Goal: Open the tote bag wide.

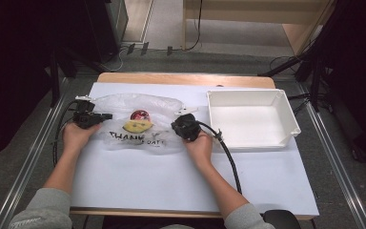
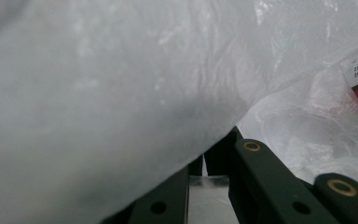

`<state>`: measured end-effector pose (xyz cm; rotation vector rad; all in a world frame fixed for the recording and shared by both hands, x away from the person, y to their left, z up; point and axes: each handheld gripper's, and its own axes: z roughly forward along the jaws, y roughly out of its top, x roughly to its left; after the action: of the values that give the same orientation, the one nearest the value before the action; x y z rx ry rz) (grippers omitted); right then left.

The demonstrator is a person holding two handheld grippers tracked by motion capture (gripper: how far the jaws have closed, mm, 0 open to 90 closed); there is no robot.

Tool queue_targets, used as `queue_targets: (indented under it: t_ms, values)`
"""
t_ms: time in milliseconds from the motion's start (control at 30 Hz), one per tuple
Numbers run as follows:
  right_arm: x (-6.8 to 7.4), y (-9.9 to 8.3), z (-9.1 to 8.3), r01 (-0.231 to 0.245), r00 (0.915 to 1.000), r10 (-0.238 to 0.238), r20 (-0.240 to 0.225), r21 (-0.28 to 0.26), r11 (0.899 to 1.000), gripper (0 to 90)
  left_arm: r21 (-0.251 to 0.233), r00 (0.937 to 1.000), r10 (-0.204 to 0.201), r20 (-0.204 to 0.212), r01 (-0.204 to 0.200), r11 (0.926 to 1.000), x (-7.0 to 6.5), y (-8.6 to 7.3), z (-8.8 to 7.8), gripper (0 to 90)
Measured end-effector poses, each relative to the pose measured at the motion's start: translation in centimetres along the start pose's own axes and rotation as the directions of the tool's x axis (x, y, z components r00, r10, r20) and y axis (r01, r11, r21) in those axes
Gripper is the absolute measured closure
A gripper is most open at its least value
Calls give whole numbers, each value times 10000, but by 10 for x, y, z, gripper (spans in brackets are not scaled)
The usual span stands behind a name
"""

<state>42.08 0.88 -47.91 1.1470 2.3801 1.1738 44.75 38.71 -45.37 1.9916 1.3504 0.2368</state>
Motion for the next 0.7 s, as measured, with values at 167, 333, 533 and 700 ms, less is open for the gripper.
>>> queue_targets:
  t_ms: [167,333,533,700]
  values:
    - [6,-8,-9,118,9998,-117,-145,107,9999,900,21,9998,-113,-166,113,9999,2,0,-1,893]
    - [10,-14,-15,239,9995,-238,-209,91,9997,900,44,9986,-207,-496,210,9998,6,1,-4,900]
    - [12,-17,-20,447,9989,-445,-110,177,9988,900,30,9949,-268,-974,272,9996,9,1,-7,900]
    - [11,-21,-25,400,9992,-399,-40,174,9990,900,-55,9942,-484,-962,481,9988,14,-1,-9,900]
